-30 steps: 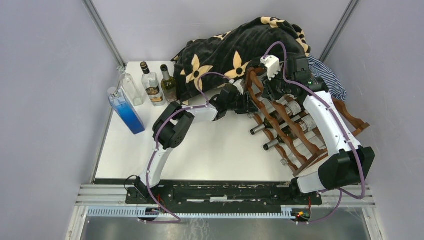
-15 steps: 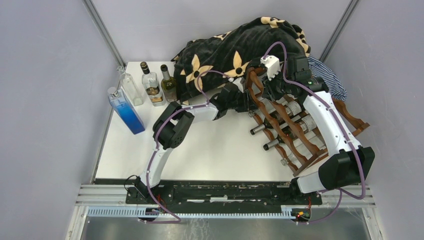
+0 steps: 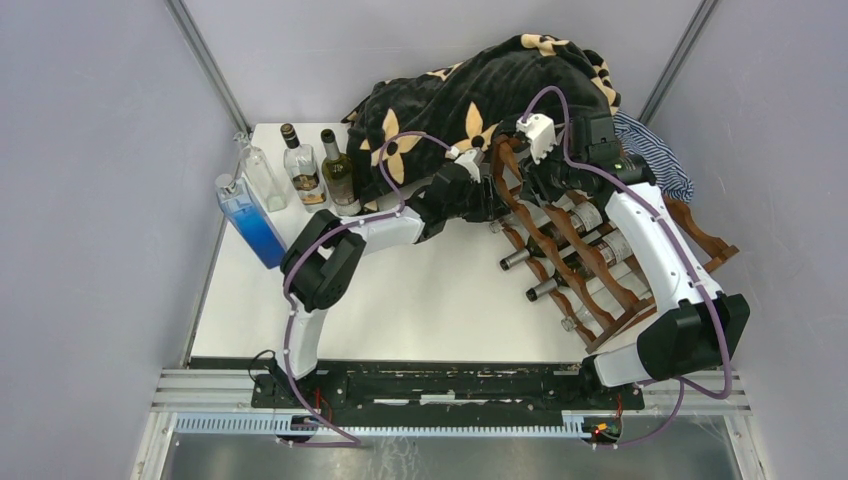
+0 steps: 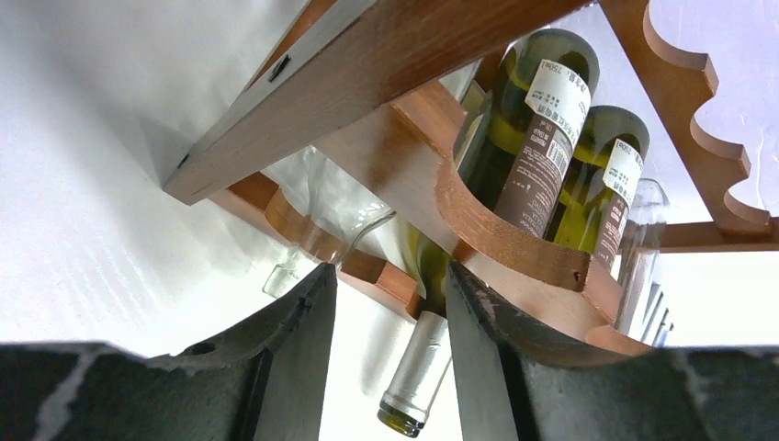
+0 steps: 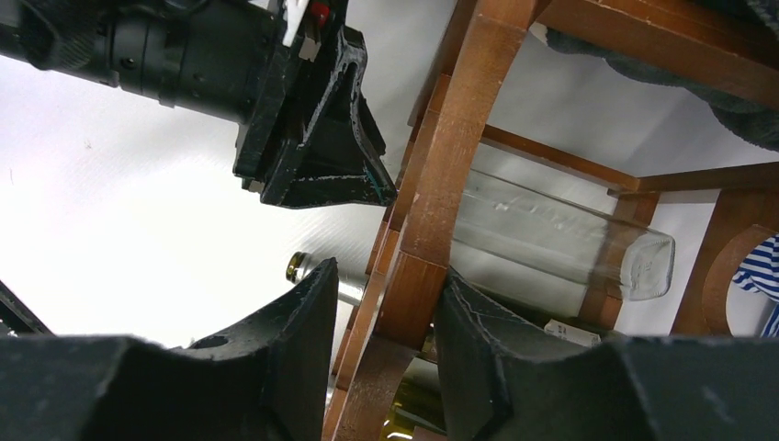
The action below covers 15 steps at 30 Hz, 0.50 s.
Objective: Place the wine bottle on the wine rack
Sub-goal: Place the wine bottle in the wine rack.
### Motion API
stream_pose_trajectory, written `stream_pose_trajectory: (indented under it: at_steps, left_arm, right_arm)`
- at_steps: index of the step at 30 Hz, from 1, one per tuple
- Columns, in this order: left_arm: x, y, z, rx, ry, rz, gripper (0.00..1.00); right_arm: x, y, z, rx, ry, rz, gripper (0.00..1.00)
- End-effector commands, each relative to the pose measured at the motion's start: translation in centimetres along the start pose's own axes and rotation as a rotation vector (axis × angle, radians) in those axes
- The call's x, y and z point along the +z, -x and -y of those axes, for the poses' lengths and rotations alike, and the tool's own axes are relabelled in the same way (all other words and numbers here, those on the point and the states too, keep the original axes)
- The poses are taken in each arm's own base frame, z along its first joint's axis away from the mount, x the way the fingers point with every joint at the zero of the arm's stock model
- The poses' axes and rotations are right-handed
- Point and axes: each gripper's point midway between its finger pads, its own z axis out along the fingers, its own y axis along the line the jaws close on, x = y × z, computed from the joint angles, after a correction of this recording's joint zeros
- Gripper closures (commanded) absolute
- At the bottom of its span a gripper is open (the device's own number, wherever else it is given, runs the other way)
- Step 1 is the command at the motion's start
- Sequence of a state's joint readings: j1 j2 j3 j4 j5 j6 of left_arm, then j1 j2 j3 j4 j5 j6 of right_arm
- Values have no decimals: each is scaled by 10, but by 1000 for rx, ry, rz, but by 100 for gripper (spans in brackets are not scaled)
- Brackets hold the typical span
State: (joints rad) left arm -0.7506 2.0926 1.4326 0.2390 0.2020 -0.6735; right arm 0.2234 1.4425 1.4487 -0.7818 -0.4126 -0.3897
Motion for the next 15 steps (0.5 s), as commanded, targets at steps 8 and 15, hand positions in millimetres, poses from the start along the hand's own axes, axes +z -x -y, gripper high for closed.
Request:
stream_pose_trajectory:
  at_steps: [8,15]
  left_arm:
    - [-31,25,25,118,-51,91,46]
    - [-76,38,44,210,-81,141,46]
  right_arm:
    - [-23,51,-27,-124,78,140,38]
    - [-41,65,-21,-187,28,165,32]
